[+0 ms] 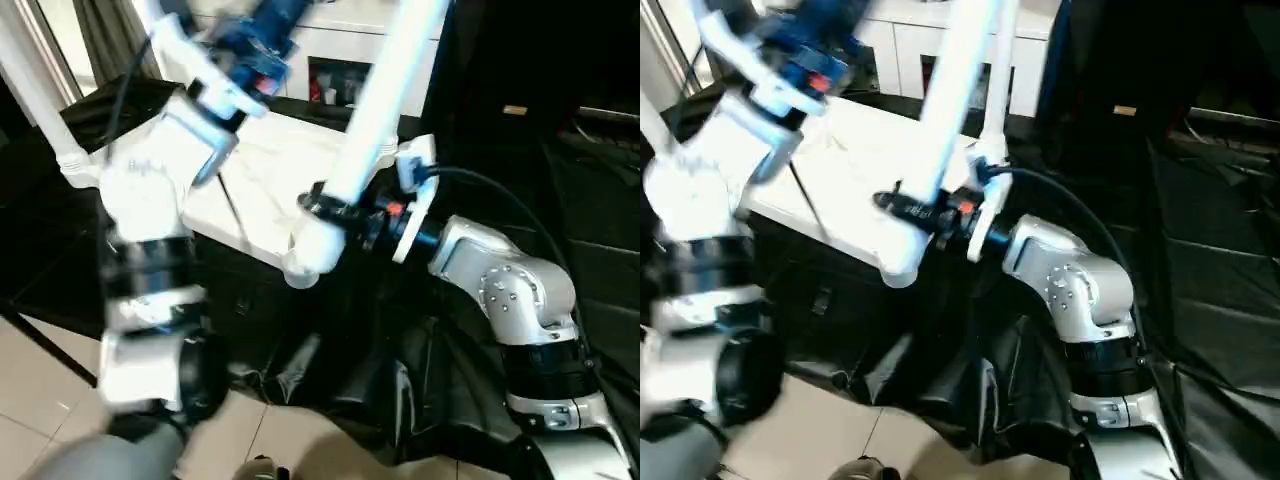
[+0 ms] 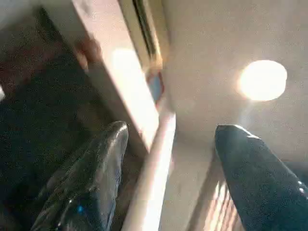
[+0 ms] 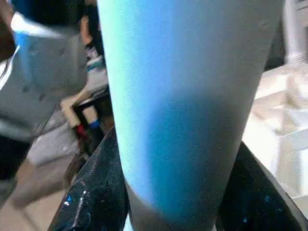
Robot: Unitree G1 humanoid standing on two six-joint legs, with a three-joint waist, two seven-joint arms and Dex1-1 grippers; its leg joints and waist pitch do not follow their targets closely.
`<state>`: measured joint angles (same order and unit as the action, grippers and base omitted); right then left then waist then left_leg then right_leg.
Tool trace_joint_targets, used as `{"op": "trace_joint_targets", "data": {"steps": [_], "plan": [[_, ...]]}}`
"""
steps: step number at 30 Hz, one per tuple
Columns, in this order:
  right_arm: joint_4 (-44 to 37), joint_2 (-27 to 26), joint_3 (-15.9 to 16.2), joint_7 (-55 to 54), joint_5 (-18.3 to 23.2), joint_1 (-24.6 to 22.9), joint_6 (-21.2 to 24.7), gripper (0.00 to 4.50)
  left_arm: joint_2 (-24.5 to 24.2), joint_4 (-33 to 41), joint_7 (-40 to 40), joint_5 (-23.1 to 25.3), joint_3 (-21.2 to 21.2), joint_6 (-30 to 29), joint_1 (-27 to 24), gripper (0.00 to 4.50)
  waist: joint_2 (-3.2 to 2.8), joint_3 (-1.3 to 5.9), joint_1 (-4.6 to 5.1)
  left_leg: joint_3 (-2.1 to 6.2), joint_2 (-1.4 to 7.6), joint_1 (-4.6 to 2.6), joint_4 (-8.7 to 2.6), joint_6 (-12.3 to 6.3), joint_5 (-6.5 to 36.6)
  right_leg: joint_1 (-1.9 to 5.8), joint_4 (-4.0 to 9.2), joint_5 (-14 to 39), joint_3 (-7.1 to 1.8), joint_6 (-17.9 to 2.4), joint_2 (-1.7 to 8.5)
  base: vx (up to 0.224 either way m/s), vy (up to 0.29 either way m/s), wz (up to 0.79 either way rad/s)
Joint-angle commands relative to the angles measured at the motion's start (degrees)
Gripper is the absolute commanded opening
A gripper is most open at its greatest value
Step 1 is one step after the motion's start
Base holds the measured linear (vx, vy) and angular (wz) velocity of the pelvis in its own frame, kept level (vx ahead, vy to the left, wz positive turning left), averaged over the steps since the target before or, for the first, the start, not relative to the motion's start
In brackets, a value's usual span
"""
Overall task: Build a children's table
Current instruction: Pick table leg
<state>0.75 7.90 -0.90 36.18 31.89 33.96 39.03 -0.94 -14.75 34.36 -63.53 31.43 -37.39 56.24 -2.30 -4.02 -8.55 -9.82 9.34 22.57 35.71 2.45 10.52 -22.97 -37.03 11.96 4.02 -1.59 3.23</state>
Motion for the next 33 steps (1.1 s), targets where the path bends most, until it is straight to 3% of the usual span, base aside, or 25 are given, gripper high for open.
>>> {"op": "trace_joint_targets", "data": {"steps": [1, 3, 5, 6, 7, 9, 11, 12, 14, 15, 16, 18, 20, 21, 22, 23, 24, 25, 26, 28, 29, 30, 31, 32, 33], "plan": [[1.6, 2.4, 1.4, -7.4, -9.2, -0.5, -5.4, 1.86, -2.4, 3.1, -5.2, 7.1, -0.8, 4.9, -2.3, 3.30, -0.65, 5.12, -0.01, 2.09, 3.75, -0.89, -3.87, 1.09, 7.1, 3.62, 4.28, 1.6, -3.15, -12.0, 5.51, 0.000, 0.000, 0.00], [2.2, 4.4, 4.4, -10.2, -15.0, -1.7, -8.0, 1.86, -6.8, 3.3, -8.5, 20.1, -7.3, 8.1, -4.8, 3.30, -0.46, 4.98, 0.18, 2.03, 3.52, -1.01, -4.06, 1.78, 7.4, 3.72, 4.56, 4.0, -3.26, -9.2, 5.35, 0.000, 0.000, 0.00], [2.3, 4.4, 5.1, -13.4, -18.2, -3.4, -9.5, 1.86, -11.5, 3.4, -10.2, 34.1, -15.4, 14.1, -9.3, 3.30, -0.57, 4.86, 0.35, 2.13, 3.66, -1.22, -4.42, 2.41, 8.2, 3.48, 4.98, 8.1, -3.58, -3.6, 5.29, 0.000, 0.000, 0.00], [2.3, 4.4, 5.1, -13.4, -18.3, -3.4, -9.5, 1.86, -11.6, 3.4, -10.3, 34.3, -15.5, 14.2, -9.3, 3.30, -0.70, 4.90, 0.36, 2.28, 3.72, -1.20, -4.56, 2.47, 8.3, 3.38, 5.07, 8.6, -3.58, -3.0, 5.34, 0.000, 0.000, 0.00], [2.5, 3.9, 4.7, -14.4, -18.5, -3.7, -10.1, 1.86, -12.6, 3.7, -10.8, 36.4, -17.0, 14.5, -10.4, 3.30, -0.28, 5.03, 0.57, 2.04, 3.61, -1.25, -4.48, 2.79, 7.9, 3.47, 4.82, 7.6, -3.50, -3.5, 5.24, 0.000, 0.000, 0.00], [3.5, 1.8, 3.0, -18.4, -19.4, -4.8, -12.5, 1.86, -15.2, 4.6, -13.3, 42.5, -21.3, 16.2, -14.4, 3.30, -0.71, 5.07, 0.65, 2.23, 3.84, -1.10, -4.48, 2.83, 7.2, 3.01, 4.21, 4.9, -3.48, -4.8, 5.32, 0.000, 0.000, 0.00], [5.0, -1.6, 0.2, -20.7, -18.4, -7.3, -19.8, 1.86, -18.7, 6.4, -12.2, 50.6, -28.0, 22.1, -22.6, 3.30, -2.07, 5.21, 1.04, 2.41, 4.04, -0.83, -4.48, 2.77, 8.7, 2.99, 4.02, 1.6, -3.41, -6.6, 5.54, 0.000, 0.000, 0.00], [5.0, -2.0, 0.0, -20.0, -17.7, -7.6, -20.8, 1.86, -18.7, 6.8, -11.7, 50.7, -28.2, 22.5, -23.3, 3.30, -1.79, 5.30, 0.95, 2.18, 3.94, -1.17, -4.32, 2.62, 8.8, 2.83, 4.19, 0.8, -3.37, -6.9, 5.38, 0.000, 0.000, 0.00], [3.8, -3.0, -1.0, -23.0, -18.2, -9.1, -20.2, 1.86, -18.2, 6.6, -14.7, 53.9, -28.6, 24.5, -26.6, 3.30, -3.36, 5.61, 0.93, 2.21, 3.65, -1.15, -3.90, 2.28, 8.1, 3.07, 3.71, -3.0, -3.30, -8.4, 5.19, 0.000, 0.000, 0.00], [3.3, -3.2, -1.1, -23.4, -18.2, -9.6, -20.0, 1.86, -17.5, 6.8, -15.8, 53.1, -27.8, 23.0, -27.4, 3.30, -3.00, 5.49, 0.86, 2.09, 3.64, -1.07, -3.80, 1.43, 7.1, 2.91, 3.74, -4.7, -3.31, -9.2, 5.04, 0.000, 0.000, 0.00], [2.5, -3.4, -1.4, -23.8, -18.1, -10.2, -19.6, 1.86, -16.5, 7.0, -17.2, 52.0, -26.7, 21.0, -28.6, 3.30, -5.35, 5.65, 0.63, 2.18, 3.56, -1.21, -3.50, 1.98, 7.6, 2.82, 3.24, -4.6, -3.18, -9.7, 5.22, 0.000, 0.000, 0.00], [-2.4, -2.1, 1.3, -25.0, -22.4, -16.8, -20.9, 1.86, -10.2, 6.6, -23.0, 51.3, -22.5, 26.0, -35.9, 3.30, -3.60, 5.22, 1.28, 2.17, 3.67, -0.71, -3.83, 1.11, 9.7, 3.53, 4.23, -2.9, -3.05, -10.0, 5.09, 0.000, 0.000, 0.00], [-3.2, -1.6, 2.4, -24.6, -23.7, -19.2, -22.8, 1.86, -9.3, 6.2, -25.6, 52.5, -23.3, 29.5, -37.8, 3.30, -3.31, 5.30, 1.48, 1.72, 2.98, -0.16, -3.55, -1.63, 8.4, 3.52, 4.76, 2.3, -3.18, -8.7, 5.41, 0.000, 0.000, 0.00], [-3.2, -1.6, 2.4, -24.6, -23.7, -19.2, -22.8, 1.86, -9.3, 6.2, -25.6, 52.5, -23.3, 29.5, -37.8, 3.30, -4.10, 5.37, 1.40, 1.78, 3.11, -0.27, -3.42, -2.20, 8.7, 3.23, 5.32, 8.2, -3.24, -7.3, 5.63, 0.000, 0.000, 0.00], [-3.6, -1.6, 2.5, -24.6, -24.1, -20.7, -24.2, 1.86, -9.1, 6.4, -25.8, 53.4, -24.3, 31.1, -38.8, 3.30, -3.16, 5.16, 1.74, 1.57, 3.10, -0.23, -3.57, -2.45, 9.0, 3.03, 5.81, 10.7, -3.22, -6.5, 5.38, 0.000, 0.000, 0.00], [-3.8, -2.2, 1.7, -24.7, -23.1, -23.2, -24.1, 1.86, -8.5, 6.6, -27.4, 55.6, -25.7, 32.5, -40.2, 3.30, -2.76, 5.20, 2.46, -0.11, 3.27, -2.00, -2.67, -1.01, 10.8, 1.31, 7.73, 18.8, -5.05, -2.9, 4.20, 0.000, 0.000, 0.00], [-3.7, -2.3, 1.5, -24.6, -22.9, -23.9, -24.3, 1.86, -8.0, 6.7, -28.2, 56.2, -25.8, 32.8, -40.5, 3.30, -2.43, 4.95, 2.15, -0.25, 2.50, -1.85, -2.39, 0.00, 11.4, 1.69, 7.25, 20.9, -5.79, -2.1, 4.48, 0.000, 0.000, 0.00], [-3.4, -2.2, 1.3, -25.4, -23.3, -24.1, -24.0, 1.86, -7.6, 7.0, -28.2, 56.0, -25.7, 32.6, -40.7, 3.30, -2.45, 4.49, 1.74, -1.28, 2.20, -3.34, -1.35, 2.10, 14.4, 0.13, 8.57, 28.5, -8.22, -0.4, 4.13, -0.028, 0.027, -0.40], [-3.0, -2.1, 1.1, -26.2, -23.9, -24.0, -23.8, 1.86, -7.1, 7.5, -28.1, 56.1, -25.3, 32.3, -41.0, 3.30, -1.63, 4.07, 2.05, -1.07, 1.61, -2.32, -1.21, 1.47, 14.7, 1.16, 8.76, 31.7, -9.26, 0.0, 4.52, -0.028, 0.027, -0.40], [-2.2, -1.9, 0.7, -25.9, -23.6, -23.4, -24.2, 1.86, -6.9, 8.2, -28.3, 56.7, -25.0, 32.3, -41.5, 3.30, -0.35, 3.78, 0.76, 1.25, 0.73, -0.81, 2.00, -2.16, 12.5, 3.21, 10.29, 41.7, -15.96, 0.4, 8.20, -0.018, 0.100, -0.58], [-1.5, -1.9, 0.4, -25.6, -23.2, -22.8, -24.7, 1.86, -6.9, 8.6, -28.3, 57.1, -24.9, 32.6, -41.9, 3.30, 0.35, 4.15, -0.05, 3.78, 0.46, 1.29, 4.39, -3.23, 10.4, 4.97, 10.38, 42.5, -19.33, -0.6, 10.37, -0.012, 0.129, -0.62], [-0.9, -1.9, 0.1, -25.8, -23.3, -22.2, -25.3, 1.86, -7.1, 9.0, -28.6, 57.5, -25.0, 32.4, -42.1, 3.30, 0.37, 3.62, 0.20, 4.84, 0.14, 1.67, 5.11, -2.89, 10.4, 4.55, 10.72, 42.4, -20.10, -1.7, 9.90, -0.014, 0.194, -0.75], [-0.8, -1.9, 0.0, -25.8, -23.4, -22.2, -25.4, 1.86, -7.1, 9.0, -28.7, 57.6, -25.0, 32.4, -42.2, 3.30, 0.65, 3.57, 1.02, 5.75, -1.33, 1.57, 4.53, -2.31, 9.9, 3.89, 10.34, 41.1, -19.54, -2.9, 6.56, -0.030, 0.253, -0.72], [0.1, -2.0, -0.3, -25.6, -23.1, -21.7, -26.0, 1.86, -7.4, 9.4, -29.0, 57.7, -25.2, 33.0, -42.7, 3.30, 1.62, 3.47, 1.34, 5.38, -2.10, 0.93, 3.60, -2.26, 10.0, 3.35, 10.48, 40.9, -19.02, -2.5, 4.54, -0.030, 0.253, -0.72], [0.3, -2.1, -0.4, -25.6, -23.0, -21.6, -26.2, 1.86, -7.5, 9.5, -29.1, 57.7, -25.3, 33.1, -42.8, 3.30, 0.44, 3.55, 2.08, 4.95, -2.56, -1.51, 1.13, -2.97, 11.0, 1.40, 10.74, 39.1, -17.89, -1.3, 1.71, -0.045, 0.314, -0.59]]}}
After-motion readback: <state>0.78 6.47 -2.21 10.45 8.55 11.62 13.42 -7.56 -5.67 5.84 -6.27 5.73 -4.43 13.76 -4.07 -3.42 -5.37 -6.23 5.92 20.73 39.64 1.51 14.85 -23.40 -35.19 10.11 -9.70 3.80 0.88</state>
